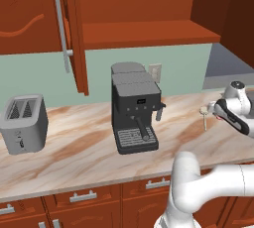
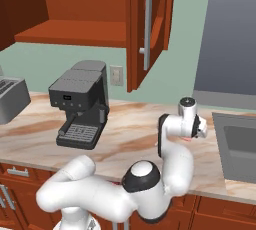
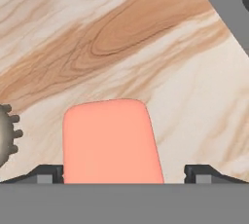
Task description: Locate and retrieve the dish brush and bar soap from the cabinet. Place them next to the sink.
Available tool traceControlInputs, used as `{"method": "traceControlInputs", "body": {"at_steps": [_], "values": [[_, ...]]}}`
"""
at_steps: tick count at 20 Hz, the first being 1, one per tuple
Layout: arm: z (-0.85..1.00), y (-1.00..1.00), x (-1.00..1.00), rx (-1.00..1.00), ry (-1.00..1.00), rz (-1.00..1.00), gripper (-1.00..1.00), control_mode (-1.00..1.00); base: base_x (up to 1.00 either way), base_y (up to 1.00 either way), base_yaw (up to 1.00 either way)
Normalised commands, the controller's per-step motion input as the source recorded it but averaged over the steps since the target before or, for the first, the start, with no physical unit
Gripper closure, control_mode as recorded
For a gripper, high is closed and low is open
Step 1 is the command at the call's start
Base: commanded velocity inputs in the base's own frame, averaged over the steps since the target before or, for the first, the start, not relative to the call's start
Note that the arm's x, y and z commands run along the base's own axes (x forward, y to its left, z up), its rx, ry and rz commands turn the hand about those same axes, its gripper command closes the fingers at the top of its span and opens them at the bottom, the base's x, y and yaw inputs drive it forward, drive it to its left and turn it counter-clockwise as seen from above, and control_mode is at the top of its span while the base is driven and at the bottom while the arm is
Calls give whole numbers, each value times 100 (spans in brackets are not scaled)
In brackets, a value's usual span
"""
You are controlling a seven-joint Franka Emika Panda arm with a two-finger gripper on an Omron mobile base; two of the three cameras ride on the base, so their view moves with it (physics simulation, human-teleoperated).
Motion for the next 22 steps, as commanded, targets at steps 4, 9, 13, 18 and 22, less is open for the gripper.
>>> {"method": "traceControlInputs", "body": {"at_steps": [4, 9, 13, 18, 22], "values": [[0, 0, -50, 9, -11, 0, -100, -100, 0, 0, 0], [0, 0, -55, 9, -11, 0, -100, -100, 0, 0, 0], [1, 0, -54, 4, -8, 0, -100, -100, 0, 0, 0], [5, 0, -68, 0, -8, 0, -100, -100, 0, 0, 0], [2, 11, -81, -2, -6, 0, -100, -100, 0, 0, 0]]}}
